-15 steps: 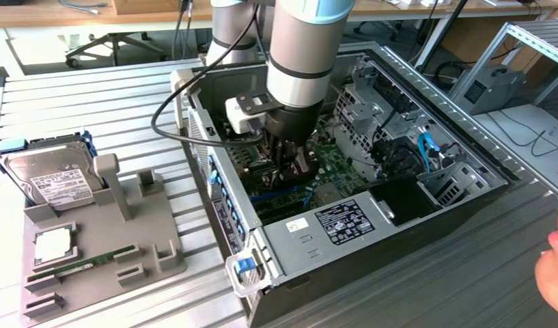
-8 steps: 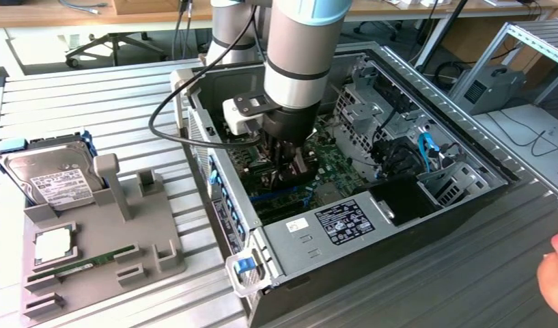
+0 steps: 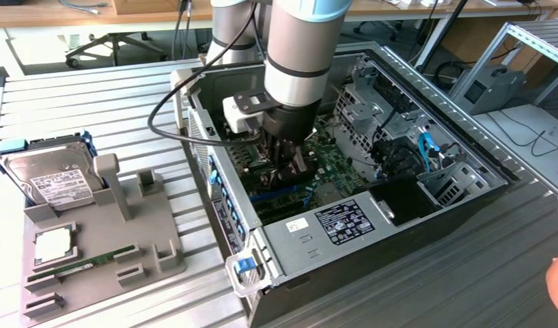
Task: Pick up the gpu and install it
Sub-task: 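Insert the gpu into the slot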
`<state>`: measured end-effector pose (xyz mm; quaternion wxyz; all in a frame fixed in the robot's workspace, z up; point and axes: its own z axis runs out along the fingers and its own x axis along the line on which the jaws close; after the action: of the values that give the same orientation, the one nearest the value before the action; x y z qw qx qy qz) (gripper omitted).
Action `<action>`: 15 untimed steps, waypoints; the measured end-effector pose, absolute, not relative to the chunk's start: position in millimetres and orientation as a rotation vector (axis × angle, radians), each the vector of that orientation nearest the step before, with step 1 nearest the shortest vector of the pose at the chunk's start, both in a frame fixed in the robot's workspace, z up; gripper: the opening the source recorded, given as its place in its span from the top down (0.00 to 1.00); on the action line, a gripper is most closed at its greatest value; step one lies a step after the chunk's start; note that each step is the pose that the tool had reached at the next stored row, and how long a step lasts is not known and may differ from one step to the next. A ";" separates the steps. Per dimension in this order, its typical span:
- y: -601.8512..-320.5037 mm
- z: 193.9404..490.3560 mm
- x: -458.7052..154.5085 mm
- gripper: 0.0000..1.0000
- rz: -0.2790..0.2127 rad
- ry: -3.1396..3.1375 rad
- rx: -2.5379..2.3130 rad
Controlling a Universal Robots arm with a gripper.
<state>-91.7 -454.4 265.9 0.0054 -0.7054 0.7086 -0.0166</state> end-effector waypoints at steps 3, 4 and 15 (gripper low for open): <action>-454.3 266.5 -91.7 0.73 -0.051 2.219 -2.206; -454.3 266.7 -91.8 0.73 -0.048 2.220 -2.204; -454.3 266.0 -94.5 0.73 -0.035 2.241 -2.171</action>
<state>-94.5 -454.3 266.0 0.0106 -0.6958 0.7181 -0.0112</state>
